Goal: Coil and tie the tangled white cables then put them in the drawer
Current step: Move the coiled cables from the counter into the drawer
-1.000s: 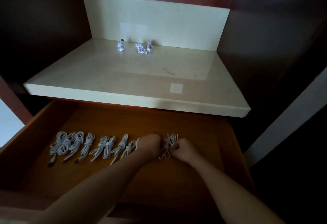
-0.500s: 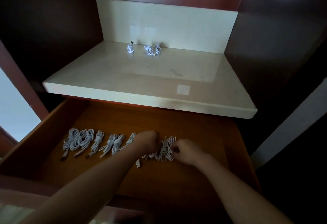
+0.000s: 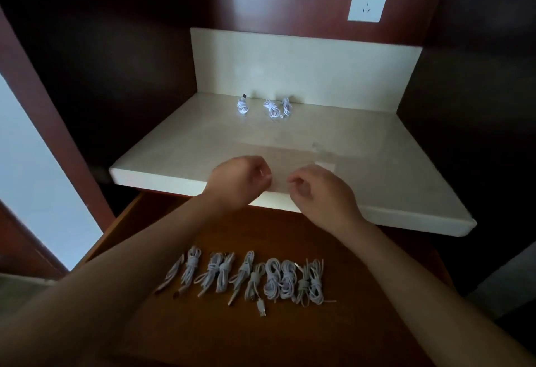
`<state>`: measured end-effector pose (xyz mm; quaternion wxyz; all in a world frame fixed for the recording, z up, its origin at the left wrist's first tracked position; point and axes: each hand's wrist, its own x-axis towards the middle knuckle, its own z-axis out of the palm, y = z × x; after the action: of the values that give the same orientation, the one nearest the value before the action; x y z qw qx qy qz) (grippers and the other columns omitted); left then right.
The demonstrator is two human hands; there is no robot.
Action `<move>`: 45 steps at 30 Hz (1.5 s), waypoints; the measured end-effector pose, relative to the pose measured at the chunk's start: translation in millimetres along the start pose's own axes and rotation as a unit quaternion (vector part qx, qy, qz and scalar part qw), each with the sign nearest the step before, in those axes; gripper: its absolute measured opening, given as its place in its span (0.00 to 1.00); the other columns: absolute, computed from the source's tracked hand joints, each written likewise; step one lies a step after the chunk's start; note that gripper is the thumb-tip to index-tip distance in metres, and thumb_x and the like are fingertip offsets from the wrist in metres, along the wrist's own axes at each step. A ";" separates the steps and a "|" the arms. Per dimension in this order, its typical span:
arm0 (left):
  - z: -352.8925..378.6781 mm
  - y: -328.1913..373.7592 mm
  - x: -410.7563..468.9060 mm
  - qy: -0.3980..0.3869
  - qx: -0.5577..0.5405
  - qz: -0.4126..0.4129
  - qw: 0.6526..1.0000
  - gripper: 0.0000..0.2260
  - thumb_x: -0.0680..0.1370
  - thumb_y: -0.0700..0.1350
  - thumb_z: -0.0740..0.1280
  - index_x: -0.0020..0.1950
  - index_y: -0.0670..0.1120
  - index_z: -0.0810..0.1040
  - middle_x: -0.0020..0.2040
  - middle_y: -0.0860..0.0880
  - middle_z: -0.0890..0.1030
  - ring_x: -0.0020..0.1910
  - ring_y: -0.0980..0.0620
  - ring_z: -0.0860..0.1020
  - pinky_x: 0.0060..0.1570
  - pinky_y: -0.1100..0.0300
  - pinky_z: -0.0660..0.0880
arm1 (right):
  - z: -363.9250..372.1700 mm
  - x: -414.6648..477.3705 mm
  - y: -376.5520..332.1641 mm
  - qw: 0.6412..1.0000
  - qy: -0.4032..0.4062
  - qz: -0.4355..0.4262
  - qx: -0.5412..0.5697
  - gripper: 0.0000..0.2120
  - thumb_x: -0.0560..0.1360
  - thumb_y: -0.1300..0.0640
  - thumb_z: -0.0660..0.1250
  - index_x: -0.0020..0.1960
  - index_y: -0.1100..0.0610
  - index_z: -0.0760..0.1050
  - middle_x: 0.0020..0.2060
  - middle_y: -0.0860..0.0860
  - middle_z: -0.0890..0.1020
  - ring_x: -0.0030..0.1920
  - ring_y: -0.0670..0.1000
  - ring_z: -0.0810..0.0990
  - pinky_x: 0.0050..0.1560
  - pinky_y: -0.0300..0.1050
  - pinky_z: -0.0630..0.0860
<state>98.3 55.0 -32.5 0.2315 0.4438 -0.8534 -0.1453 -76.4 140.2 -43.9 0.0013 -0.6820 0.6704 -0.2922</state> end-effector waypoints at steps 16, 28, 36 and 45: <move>1.5 -93.0 151.3 -0.013 0.065 -0.024 0.998 0.20 0.76 0.51 0.67 0.68 0.53 0.72 0.67 0.48 0.70 0.67 0.47 0.70 0.64 0.51 0.69 | 65.7 186.1 21.0 0.991 -0.060 0.106 -0.052 0.23 0.76 0.53 0.65 0.71 0.48 0.69 0.69 0.51 0.70 0.71 0.54 0.66 0.66 0.50 0.68; 25.2 -133.0 227.3 0.008 0.086 -0.017 0.996 0.28 0.77 0.54 0.64 0.76 0.54 0.61 0.74 0.47 0.63 0.71 0.45 0.65 0.67 0.50 0.63 | 108.5 261.7 54.2 0.987 -0.025 0.106 -0.116 0.20 0.75 0.53 0.64 0.67 0.50 0.71 0.69 0.54 0.70 0.74 0.57 0.59 0.70 0.50 0.61; 44.1 -138.7 256.2 0.017 0.171 -0.040 0.984 0.23 0.80 0.57 0.55 0.75 0.56 0.61 0.75 0.44 0.63 0.71 0.43 0.64 0.69 0.50 0.59 | 122.8 283.0 71.8 0.983 -0.039 0.100 -0.149 0.19 0.80 0.51 0.57 0.71 0.47 0.69 0.75 0.52 0.66 0.79 0.57 0.47 0.76 0.57 0.41; 40.2 -135.2 247.1 0.108 0.097 -0.032 0.989 0.10 0.78 0.53 0.61 0.54 0.53 0.78 0.55 0.48 0.77 0.54 0.47 0.77 0.56 0.54 0.69 | 112.7 274.3 59.6 0.982 0.072 0.097 -0.144 0.10 0.73 0.56 0.64 0.48 0.47 0.83 0.50 0.53 0.83 0.60 0.59 0.75 0.65 0.51 0.65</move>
<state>47.2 -223.3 -62.2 0.2736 0.5045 -0.8186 -0.0206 -104.9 -160.9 -51.9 -0.1171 -0.5842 0.7664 -0.2399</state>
